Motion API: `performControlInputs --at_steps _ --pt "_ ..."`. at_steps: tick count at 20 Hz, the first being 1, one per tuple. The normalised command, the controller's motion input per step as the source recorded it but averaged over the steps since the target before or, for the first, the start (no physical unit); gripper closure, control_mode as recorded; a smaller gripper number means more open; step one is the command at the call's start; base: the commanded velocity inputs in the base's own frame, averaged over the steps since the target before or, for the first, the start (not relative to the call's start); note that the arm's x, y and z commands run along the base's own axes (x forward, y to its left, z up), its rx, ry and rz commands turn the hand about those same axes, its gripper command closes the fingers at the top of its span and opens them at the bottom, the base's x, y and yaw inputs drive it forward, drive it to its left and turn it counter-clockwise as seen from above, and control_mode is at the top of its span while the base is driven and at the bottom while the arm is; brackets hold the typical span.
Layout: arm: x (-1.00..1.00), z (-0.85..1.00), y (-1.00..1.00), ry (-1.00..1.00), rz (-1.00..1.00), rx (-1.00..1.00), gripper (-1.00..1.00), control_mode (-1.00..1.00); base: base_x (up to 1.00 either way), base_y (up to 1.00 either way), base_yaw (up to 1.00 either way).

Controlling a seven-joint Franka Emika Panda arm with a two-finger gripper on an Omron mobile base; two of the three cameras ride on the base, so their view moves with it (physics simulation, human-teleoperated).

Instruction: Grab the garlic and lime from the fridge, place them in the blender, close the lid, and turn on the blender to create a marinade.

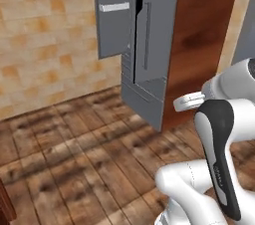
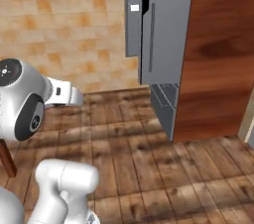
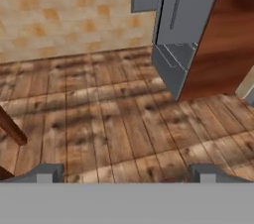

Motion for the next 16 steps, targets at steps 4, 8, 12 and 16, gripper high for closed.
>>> performControlInputs --at_steps 4,8,12,16 --pt "0.0 0.0 0.0 0.0 0.0 0.0 -1.0 1.0 1.0 0.15 -0.08" --pt "0.0 0.0 0.0 0.0 0.0 0.0 -1.0 1.0 1.0 0.4 -0.2" --pt "0.0 0.0 0.0 0.0 0.0 0.0 -1.0 1.0 1.0 0.44 -0.26" --pt "0.0 0.0 0.0 0.0 0.0 0.0 -1.0 1.0 1.0 0.49 -0.29"
